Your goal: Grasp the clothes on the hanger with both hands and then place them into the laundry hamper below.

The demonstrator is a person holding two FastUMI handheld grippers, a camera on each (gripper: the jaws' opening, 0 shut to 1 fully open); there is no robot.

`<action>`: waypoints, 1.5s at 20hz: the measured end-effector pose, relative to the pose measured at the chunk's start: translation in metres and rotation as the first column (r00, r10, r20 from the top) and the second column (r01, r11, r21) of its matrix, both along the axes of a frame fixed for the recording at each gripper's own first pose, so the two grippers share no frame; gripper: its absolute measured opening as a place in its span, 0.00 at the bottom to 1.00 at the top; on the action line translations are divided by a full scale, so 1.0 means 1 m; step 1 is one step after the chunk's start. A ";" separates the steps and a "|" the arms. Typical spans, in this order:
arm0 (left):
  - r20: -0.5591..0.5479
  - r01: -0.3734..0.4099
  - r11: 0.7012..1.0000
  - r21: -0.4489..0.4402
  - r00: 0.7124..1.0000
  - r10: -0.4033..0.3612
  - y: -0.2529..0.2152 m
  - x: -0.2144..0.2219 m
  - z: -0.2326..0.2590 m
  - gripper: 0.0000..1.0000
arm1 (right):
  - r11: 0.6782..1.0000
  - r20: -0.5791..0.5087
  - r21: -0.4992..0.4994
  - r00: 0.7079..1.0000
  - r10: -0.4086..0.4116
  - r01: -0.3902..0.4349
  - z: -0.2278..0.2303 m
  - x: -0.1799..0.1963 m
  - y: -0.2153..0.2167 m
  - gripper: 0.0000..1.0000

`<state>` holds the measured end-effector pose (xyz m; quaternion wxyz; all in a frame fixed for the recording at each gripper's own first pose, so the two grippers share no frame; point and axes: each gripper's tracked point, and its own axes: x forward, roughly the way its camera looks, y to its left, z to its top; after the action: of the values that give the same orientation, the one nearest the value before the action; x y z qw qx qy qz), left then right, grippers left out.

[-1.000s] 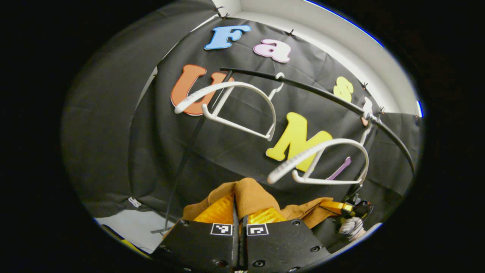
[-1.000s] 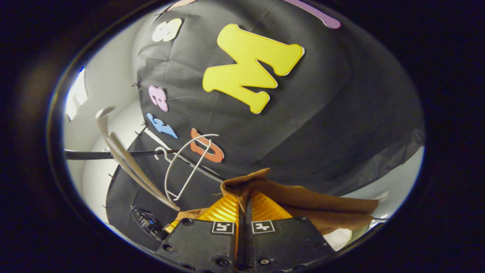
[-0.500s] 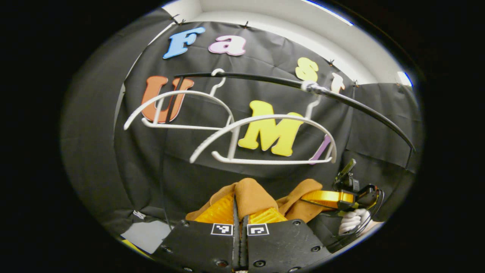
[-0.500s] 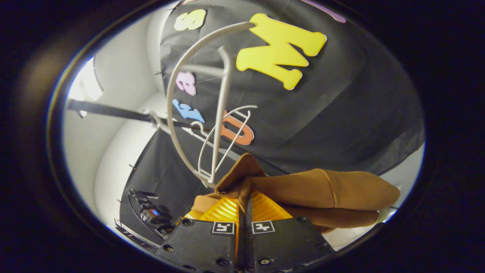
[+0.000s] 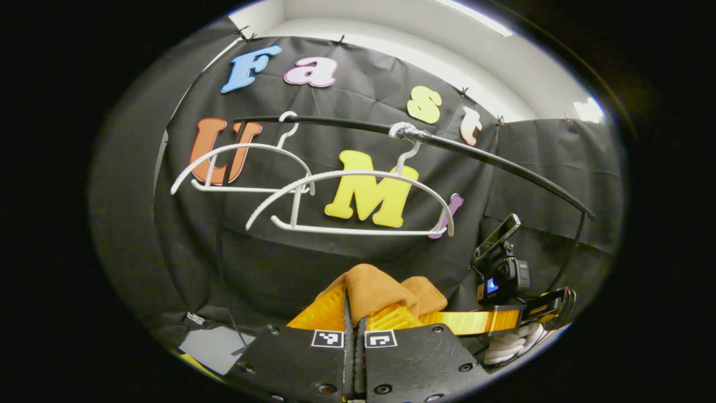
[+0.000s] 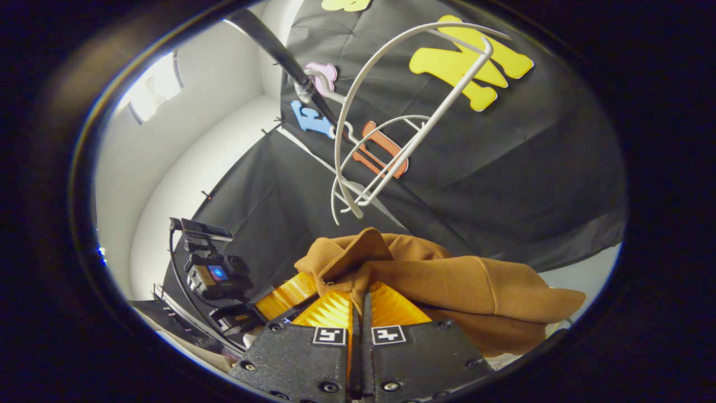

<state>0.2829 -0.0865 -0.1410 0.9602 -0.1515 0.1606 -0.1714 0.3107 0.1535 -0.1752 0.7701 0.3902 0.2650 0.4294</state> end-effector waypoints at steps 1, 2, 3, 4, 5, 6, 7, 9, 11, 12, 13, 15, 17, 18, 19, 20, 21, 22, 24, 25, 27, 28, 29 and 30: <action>-0.016 0.002 1.000 -0.008 1.000 -0.002 0.002 -0.003 -0.011 0.00 | 1.000 -0.007 -0.012 1.000 -0.002 0.002 -0.010 -0.001 0.004 0.04; -0.037 0.001 1.000 -0.020 0.999 -0.002 0.003 -0.008 -0.024 0.00 | 1.000 -0.023 -0.029 1.000 -0.003 0.002 -0.024 -0.003 0.007 0.04; -0.063 0.003 1.000 -0.028 0.998 -0.005 0.004 -0.011 -0.041 0.00 | 0.999 -0.044 -0.053 0.999 -0.009 0.007 -0.041 -0.003 0.008 0.04; -0.089 0.006 0.999 -0.038 0.996 -0.010 0.004 -0.015 -0.059 0.00 | 0.997 -0.074 -0.071 0.997 -0.019 0.013 -0.061 -0.002 0.006 0.04; -0.113 0.006 0.999 -0.054 0.994 -0.012 0.003 -0.018 -0.078 0.00 | 0.995 -0.104 -0.093 0.994 -0.031 0.021 -0.081 -0.004 0.005 0.04; -0.146 0.005 0.998 -0.069 0.989 -0.015 0.003 -0.022 -0.099 0.00 | 0.993 -0.129 -0.115 0.991 -0.043 0.028 -0.101 -0.004 0.004 0.04; -0.175 0.007 0.996 -0.087 0.984 -0.022 0.000 -0.026 -0.118 0.00 | 0.989 -0.151 -0.141 0.987 -0.063 0.042 -0.121 -0.002 0.001 0.04; -0.232 0.008 0.996 -0.094 0.972 -0.030 -0.004 -0.029 -0.156 0.00 | 0.977 -0.203 -0.206 0.975 -0.095 0.052 -0.162 -0.001 -0.005 0.04; -0.319 -0.011 0.996 -0.093 0.947 -0.019 -0.001 -0.036 -0.203 0.00 | 0.965 -0.255 -0.258 0.960 -0.119 0.051 -0.196 -0.001 -0.002 0.04; -0.361 -0.021 0.996 -0.084 0.932 -0.011 -0.004 -0.040 -0.226 0.06 | 0.956 -0.267 -0.291 0.955 -0.131 0.050 -0.214 -0.002 0.001 0.02; -0.408 -0.038 0.997 -0.066 0.913 0.008 -0.003 -0.046 -0.250 0.00 | 0.940 -0.287 -0.338 0.947 -0.147 0.043 -0.235 -0.004 0.001 0.04; -0.507 -0.060 0.998 -0.036 0.861 0.033 0.003 -0.066 -0.295 0.00 | 0.911 -0.331 -0.412 0.928 -0.172 0.021 -0.275 -0.012 0.004 0.04; -0.592 -0.073 0.997 -0.007 0.804 0.054 0.008 -0.088 -0.330 0.00 | 0.878 -0.386 -0.477 0.902 -0.192 -0.017 -0.311 -0.026 0.009 0.04; -0.624 -0.078 0.997 -0.001 0.779 0.060 0.004 -0.097 -0.341 0.00 | 0.854 -0.407 -0.518 0.892 -0.197 -0.047 -0.325 -0.035 0.010 0.04; -0.662 -0.079 0.997 0.006 0.747 0.063 0.003 -0.107 -0.356 0.00 | 0.831 -0.421 -0.553 0.882 -0.212 -0.064 -0.336 -0.041 0.007 0.04; -0.696 -0.084 0.996 0.005 0.715 0.064 0.000 -0.120 -0.365 0.00 | 0.809 -0.439 -0.581 0.871 -0.221 -0.088 -0.350 -0.050 0.005 0.04; -0.723 -0.083 0.997 0.008 0.688 0.063 -0.004 -0.130 -0.373 0.00 | 0.792 -0.463 -0.599 0.858 -0.224 -0.117 -0.362 -0.059 0.003 0.04; -0.743 -0.072 0.997 0.016 0.667 0.060 -0.009 -0.134 -0.370 0.00 | 0.782 -0.483 -0.609 0.844 -0.232 -0.134 -0.361 -0.064 0.005 0.04; -0.763 -0.038 0.998 0.041 0.644 0.056 -0.011 -0.138 -0.365 0.00 | 0.762 -0.490 -0.631 0.837 -0.244 -0.147 -0.359 -0.059 0.000 0.04; -0.762 -0.024 0.998 0.055 0.645 0.057 -0.010 -0.138 -0.364 0.00 | 0.753 -0.489 -0.641 0.835 -0.253 -0.148 -0.359 -0.056 -0.002 0.04; -0.763 -0.010 0.996 0.093 0.642 0.078 -0.002 -0.137 -0.368 0.00 | 0.743 -0.481 -0.655 0.835 -0.266 -0.141 -0.358 -0.058 -0.003 0.04; -0.761 -0.011 0.993 0.113 0.642 0.094 0.002 -0.136 -0.365 0.00 | 0.733 -0.465 -0.667 0.841 -0.276 -0.129 -0.361 -0.058 -0.005 0.04; -0.761 -0.014 0.991 0.135 0.639 0.112 0.007 -0.135 -0.364 0.00 | 0.712 -0.436 -0.693 0.854 -0.285 -0.116 -0.362 -0.056 -0.009 0.04; -0.761 -0.010 0.989 0.146 0.638 0.118 0.012 -0.135 -0.363 0.00 | 0.692 -0.403 -0.715 0.870 -0.285 -0.105 -0.360 -0.055 -0.011 0.05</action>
<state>0.1474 -0.0742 -0.5037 0.8143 -0.1537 0.5578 -0.0461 0.2556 0.1427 -0.5353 0.7890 0.1663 0.5747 0.1400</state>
